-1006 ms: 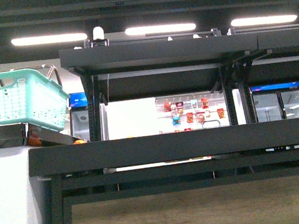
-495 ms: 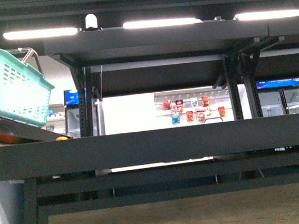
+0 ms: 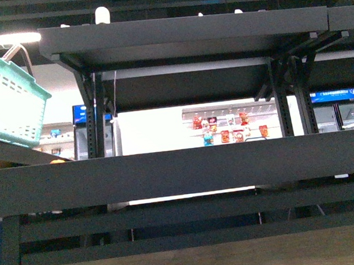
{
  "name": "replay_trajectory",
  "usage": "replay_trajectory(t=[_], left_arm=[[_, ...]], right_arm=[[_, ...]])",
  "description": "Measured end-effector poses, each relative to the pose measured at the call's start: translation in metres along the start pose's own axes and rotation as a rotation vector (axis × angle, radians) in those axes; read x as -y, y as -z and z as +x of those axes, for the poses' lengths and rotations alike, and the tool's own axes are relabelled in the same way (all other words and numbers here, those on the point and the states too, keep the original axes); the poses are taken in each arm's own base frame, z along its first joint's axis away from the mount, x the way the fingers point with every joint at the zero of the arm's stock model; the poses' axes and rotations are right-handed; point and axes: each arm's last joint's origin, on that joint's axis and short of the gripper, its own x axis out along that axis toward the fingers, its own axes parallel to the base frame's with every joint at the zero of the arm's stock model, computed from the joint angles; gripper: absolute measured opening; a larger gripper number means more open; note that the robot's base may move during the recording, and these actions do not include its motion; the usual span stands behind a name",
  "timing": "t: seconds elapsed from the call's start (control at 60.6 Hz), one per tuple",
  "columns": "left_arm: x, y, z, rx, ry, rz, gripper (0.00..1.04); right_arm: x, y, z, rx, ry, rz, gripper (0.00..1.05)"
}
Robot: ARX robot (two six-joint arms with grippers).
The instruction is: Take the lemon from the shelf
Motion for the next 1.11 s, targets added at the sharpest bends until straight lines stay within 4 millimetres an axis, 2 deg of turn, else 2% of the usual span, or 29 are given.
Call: replay_trajectory(t=[1.105], left_arm=[[0.0, 0.0, 0.0, 0.0, 0.0, 0.0, 0.97]], right_arm=[[0.0, 0.0, 0.0, 0.0, 0.0, 0.0, 1.02]])
